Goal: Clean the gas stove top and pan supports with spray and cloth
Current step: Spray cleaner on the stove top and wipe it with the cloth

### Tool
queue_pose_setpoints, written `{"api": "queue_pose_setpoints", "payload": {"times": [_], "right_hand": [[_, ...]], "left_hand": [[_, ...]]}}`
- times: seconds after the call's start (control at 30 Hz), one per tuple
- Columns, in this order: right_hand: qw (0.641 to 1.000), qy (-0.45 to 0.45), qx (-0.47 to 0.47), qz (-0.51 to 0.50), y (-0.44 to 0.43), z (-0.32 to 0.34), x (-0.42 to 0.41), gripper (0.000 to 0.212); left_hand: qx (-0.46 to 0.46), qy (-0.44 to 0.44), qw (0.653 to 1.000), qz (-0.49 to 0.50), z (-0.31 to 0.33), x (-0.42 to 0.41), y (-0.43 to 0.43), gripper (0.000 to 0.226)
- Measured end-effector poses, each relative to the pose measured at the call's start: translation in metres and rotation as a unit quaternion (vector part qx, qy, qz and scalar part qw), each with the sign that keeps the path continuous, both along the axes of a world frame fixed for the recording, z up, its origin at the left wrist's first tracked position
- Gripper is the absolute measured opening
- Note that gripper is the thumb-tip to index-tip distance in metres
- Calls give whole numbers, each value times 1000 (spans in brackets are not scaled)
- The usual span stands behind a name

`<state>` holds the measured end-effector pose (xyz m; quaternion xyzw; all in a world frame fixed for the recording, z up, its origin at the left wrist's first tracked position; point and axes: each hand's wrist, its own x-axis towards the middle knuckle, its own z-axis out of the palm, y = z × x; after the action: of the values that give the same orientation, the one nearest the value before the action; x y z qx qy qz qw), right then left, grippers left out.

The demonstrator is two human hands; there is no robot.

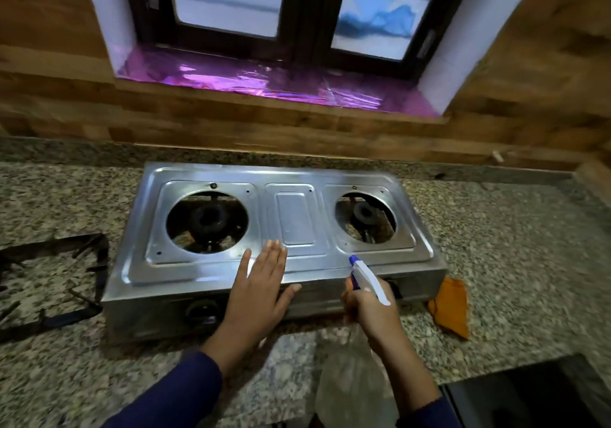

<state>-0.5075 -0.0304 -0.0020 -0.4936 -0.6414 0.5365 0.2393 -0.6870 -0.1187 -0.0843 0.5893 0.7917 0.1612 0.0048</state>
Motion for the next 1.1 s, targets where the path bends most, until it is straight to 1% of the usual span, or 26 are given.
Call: {"api": "queue_pose_setpoints", "payload": {"times": [0.03,0.13,0.2,0.27,0.37,0.43,0.5,0.57,0.6,0.67,0.73,0.77,0.87,0.97,1.1], "right_hand": [[1000,-7,9,-7,9,-1,8,20],[999,-20,-28,-37,37,4,34,17],[997,-15,-35,-62,57,6,56,19],[996,6,-30,-87,73,5,70,13],[990,30,-49,-127,101,10,92,11],[993,16,-45,-105,121,12,109,17],[994,17,-52,-92,135,10,123,10],[988,31,-105,-111,147,6,137,16],[986,33,-125,-108,155,4,146,14],[988,19,-138,-61,166,4,162,22],[992,6,-124,6,171,7,174,20],[993,2,-119,13,175,7,182,18],[992,-7,-126,-29,189,1,197,21],[995,-20,-89,-42,210,-3,216,22],[994,12,-40,-99,238,-9,247,29]], "left_hand": [[-4,-1,1000,-8,1,7,9,73],[-19,-2,1000,-20,2,26,36,78],[-28,-1,999,-24,2,41,56,79],[-37,-1,999,-25,3,51,72,80],[-37,5,999,-25,1,69,97,78],[-39,11,999,-25,0,82,115,78],[-41,17,999,-25,-1,94,129,79],[-37,18,999,-24,-2,106,143,79],[-35,19,999,-24,-3,114,151,78],[-28,25,999,-19,-3,127,164,75],[-28,33,999,-16,-1,137,175,76],[-31,36,999,-18,-1,145,182,77],[-37,35,999,-12,-1,158,195,81],[-34,37,999,-8,-3,168,202,83],[-31,38,999,3,-4,171,202,80]]}}
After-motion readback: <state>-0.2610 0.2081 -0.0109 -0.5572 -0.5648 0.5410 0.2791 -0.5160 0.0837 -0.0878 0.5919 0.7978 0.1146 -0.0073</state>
